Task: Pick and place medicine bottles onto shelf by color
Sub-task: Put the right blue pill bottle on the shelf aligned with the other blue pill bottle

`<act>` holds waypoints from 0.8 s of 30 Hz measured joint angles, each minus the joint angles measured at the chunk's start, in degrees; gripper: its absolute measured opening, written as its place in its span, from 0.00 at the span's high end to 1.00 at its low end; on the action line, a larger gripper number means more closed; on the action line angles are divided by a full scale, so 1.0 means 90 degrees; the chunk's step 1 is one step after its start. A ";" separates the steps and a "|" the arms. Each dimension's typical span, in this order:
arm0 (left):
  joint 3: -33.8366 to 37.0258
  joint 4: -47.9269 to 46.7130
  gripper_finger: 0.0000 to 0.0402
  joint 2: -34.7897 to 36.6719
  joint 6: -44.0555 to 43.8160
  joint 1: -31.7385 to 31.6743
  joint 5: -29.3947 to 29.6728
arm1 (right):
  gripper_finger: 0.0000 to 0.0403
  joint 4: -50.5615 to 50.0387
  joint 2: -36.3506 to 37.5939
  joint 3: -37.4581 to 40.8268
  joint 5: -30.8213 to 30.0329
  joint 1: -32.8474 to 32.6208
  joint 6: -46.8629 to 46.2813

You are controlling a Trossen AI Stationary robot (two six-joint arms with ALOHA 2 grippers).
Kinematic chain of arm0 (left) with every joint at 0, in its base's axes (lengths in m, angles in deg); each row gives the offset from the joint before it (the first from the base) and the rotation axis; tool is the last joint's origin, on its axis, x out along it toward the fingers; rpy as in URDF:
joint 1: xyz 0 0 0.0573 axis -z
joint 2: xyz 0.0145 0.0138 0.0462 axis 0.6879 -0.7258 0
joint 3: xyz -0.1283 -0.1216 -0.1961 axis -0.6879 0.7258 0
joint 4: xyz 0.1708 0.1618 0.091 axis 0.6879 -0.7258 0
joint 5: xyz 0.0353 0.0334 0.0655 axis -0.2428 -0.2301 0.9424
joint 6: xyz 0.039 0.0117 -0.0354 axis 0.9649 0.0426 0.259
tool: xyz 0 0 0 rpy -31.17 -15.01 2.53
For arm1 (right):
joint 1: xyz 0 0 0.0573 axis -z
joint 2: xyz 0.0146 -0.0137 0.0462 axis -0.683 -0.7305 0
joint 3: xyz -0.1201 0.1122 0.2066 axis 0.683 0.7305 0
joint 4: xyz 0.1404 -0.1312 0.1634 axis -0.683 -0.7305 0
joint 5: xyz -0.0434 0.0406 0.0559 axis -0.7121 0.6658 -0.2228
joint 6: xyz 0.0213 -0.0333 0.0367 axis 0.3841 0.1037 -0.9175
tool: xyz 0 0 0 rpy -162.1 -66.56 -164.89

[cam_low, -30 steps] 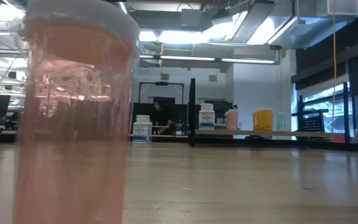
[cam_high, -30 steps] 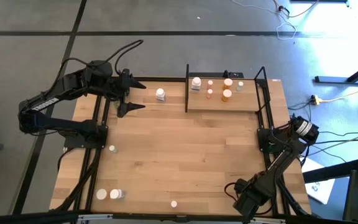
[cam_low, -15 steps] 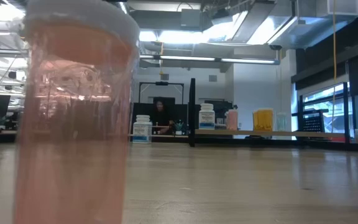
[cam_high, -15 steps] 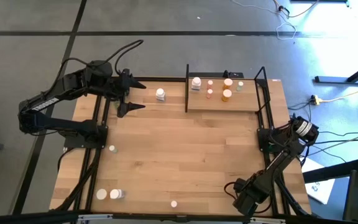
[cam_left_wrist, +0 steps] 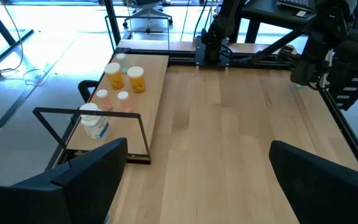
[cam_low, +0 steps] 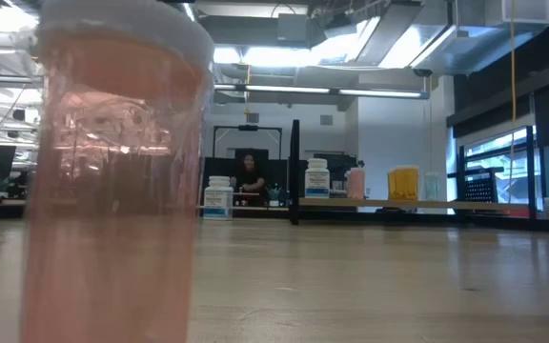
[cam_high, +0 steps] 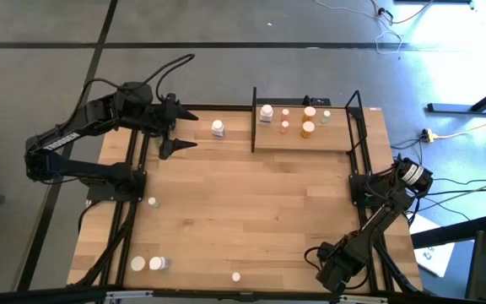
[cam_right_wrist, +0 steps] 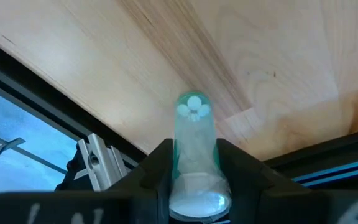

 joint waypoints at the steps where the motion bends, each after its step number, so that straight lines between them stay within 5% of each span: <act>1: 0.0000 0.0000 0.04 0.0000 0.0000 0.0001 0.0000 | 0.74 0.0000 0.0000 0.0000 0.0000 0.0004 0.0005; 24: 0.0000 -0.0005 0.04 0.0000 0.0028 0.0001 0.0000 | 0.72 -0.0240 0.0119 -0.0631 0.0215 0.1249 0.1045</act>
